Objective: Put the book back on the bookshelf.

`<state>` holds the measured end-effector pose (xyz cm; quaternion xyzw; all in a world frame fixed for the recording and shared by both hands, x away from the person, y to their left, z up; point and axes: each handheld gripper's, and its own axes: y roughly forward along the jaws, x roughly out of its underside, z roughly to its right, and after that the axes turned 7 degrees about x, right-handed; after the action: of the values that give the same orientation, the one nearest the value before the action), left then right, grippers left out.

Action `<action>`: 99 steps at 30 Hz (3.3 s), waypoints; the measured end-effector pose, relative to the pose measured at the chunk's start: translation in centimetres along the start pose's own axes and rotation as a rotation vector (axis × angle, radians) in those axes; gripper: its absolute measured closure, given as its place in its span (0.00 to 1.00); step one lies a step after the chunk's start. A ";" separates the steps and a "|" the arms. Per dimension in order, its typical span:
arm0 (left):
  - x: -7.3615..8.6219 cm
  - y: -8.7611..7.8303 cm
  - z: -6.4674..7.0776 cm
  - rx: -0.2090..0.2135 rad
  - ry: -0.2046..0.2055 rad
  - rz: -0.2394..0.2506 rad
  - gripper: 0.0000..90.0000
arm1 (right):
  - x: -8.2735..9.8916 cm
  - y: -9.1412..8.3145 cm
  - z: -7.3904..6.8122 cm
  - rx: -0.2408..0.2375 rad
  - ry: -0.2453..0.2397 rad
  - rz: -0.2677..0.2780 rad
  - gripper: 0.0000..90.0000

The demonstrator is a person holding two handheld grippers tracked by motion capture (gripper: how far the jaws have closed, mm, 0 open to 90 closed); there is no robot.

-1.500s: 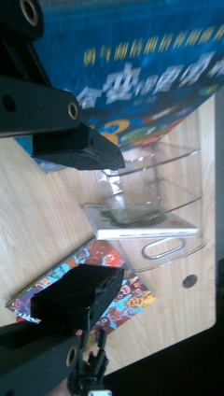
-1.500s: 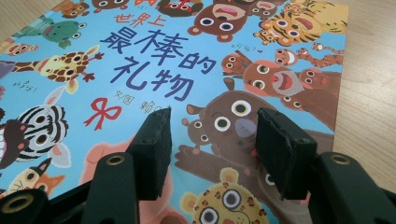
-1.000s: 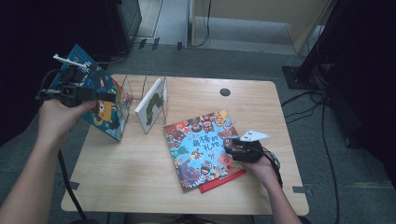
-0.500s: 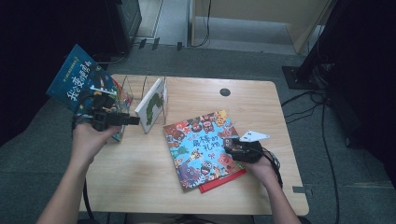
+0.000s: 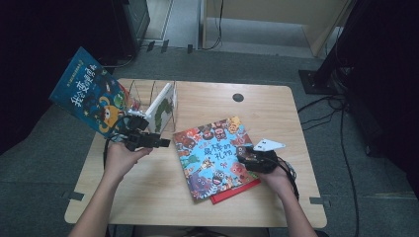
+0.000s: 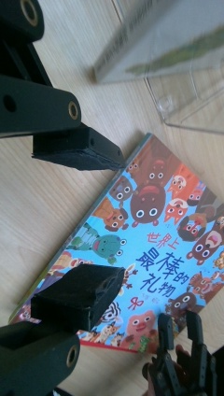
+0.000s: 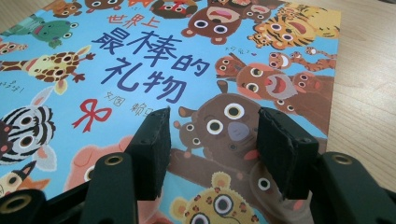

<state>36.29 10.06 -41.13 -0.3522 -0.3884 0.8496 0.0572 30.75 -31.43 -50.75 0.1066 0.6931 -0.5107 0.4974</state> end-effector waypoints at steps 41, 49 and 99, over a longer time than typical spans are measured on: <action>1.5 9.4 -0.2 0.036 0.138 0.042 0.49 | 3.3 -4.4 0.5 0.041 0.066 -0.005 0.64; 1.3 9.5 -0.1 0.039 0.121 0.033 0.47 | 4.1 -5.8 0.8 0.049 0.076 -0.020 0.88; 1.6 6.4 -3.9 -0.064 0.029 0.072 0.38 | 4.7 -5.8 2.5 0.029 0.137 -0.072 1.00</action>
<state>38.74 8.66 -48.31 -0.3798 -0.4016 0.8331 0.0212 26.09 -37.77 -50.92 0.1235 0.7216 -0.5295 0.4285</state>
